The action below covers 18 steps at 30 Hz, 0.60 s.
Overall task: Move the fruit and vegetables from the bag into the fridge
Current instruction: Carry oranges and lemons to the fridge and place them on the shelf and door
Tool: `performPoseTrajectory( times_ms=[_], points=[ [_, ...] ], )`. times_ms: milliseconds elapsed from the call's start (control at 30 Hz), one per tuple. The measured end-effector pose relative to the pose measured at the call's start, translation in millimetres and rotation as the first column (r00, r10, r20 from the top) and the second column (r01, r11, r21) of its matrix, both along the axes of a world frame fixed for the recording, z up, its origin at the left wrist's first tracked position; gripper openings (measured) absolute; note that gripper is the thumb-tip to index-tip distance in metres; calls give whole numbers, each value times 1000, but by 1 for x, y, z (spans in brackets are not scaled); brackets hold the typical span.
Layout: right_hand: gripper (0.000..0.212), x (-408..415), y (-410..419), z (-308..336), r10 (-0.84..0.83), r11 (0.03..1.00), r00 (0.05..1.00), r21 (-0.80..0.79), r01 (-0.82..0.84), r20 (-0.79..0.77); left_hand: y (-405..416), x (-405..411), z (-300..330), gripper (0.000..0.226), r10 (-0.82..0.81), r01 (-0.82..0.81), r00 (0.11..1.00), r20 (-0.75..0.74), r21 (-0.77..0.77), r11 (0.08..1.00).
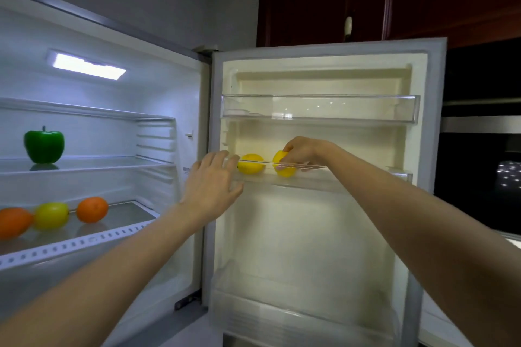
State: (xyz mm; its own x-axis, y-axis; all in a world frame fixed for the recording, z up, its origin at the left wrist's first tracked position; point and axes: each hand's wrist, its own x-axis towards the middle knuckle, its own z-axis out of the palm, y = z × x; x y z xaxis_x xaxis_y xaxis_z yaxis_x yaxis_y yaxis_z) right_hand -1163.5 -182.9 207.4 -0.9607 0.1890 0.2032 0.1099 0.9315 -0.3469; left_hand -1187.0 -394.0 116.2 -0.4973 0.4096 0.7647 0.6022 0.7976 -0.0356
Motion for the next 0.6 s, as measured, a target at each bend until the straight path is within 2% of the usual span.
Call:
performPoseTrajectory(
  times_ms=[167,300,433,600],
  points=[
    [49,-3,-2,-2,78,996,997,-31,-79,-27,-2,-7,-7,54,-20,20,1000,-5,4,1000],
    [47,0,-6,-8,102,991,974,107,-82,-201,-3,-14,-10,56,-30,30,1000,0,5,1000],
    [46,7,-8,-22,153,980,922,173,-95,-357,-5,-14,-14,55,-48,48,999,5,40,998],
    [45,37,-10,-34,218,946,876,315,-80,-430,-2,3,-11,56,-55,53,998,36,65,996]
  ],
)
